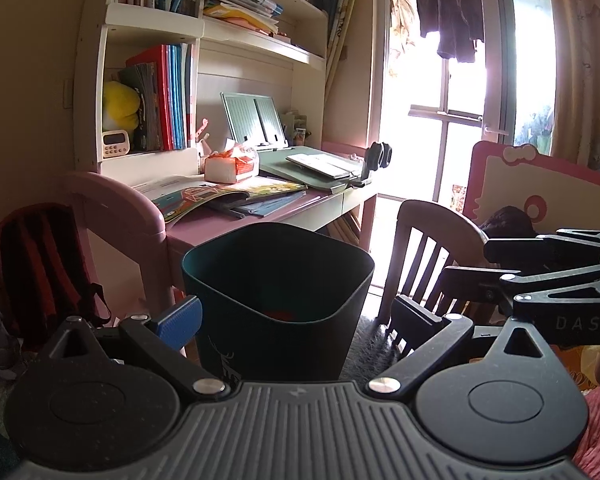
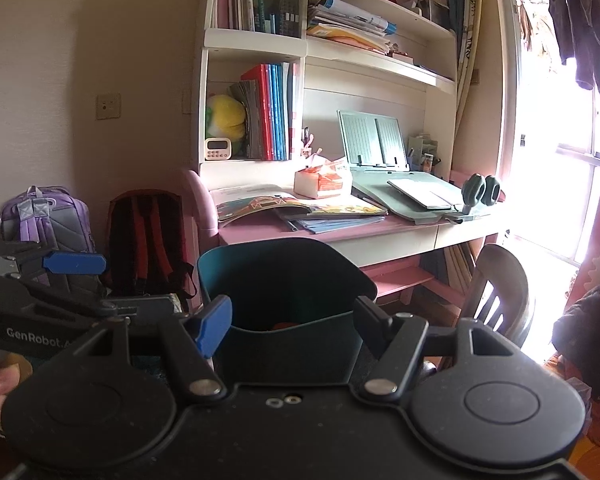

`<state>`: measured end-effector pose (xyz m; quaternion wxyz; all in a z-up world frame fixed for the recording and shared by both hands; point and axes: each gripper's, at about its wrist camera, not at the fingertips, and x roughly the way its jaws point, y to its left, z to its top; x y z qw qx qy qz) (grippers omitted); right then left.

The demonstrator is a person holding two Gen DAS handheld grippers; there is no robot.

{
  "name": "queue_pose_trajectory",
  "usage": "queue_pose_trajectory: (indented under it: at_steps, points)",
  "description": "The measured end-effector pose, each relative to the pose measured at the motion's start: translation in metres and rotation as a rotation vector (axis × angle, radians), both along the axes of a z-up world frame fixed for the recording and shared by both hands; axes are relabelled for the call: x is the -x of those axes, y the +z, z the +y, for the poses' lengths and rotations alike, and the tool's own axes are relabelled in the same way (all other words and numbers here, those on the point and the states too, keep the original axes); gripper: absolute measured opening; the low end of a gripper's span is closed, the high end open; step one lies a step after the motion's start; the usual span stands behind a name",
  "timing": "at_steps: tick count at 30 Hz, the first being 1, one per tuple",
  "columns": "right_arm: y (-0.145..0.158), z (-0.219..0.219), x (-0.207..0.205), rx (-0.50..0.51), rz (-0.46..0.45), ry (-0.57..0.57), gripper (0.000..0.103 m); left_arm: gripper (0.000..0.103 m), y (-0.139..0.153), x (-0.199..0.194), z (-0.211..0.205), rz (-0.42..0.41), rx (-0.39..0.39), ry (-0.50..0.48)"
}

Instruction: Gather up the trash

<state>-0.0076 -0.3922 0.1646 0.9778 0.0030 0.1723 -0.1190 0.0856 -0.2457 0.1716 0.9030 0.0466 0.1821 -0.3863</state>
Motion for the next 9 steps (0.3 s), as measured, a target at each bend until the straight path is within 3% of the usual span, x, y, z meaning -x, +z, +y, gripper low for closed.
queue_pose_trajectory:
  at_steps: [9]
  points:
    - [-0.005,0.011,0.000,-0.008,0.000,0.046,0.067,0.103,-0.008,0.000,0.023,0.020,0.012,0.067]
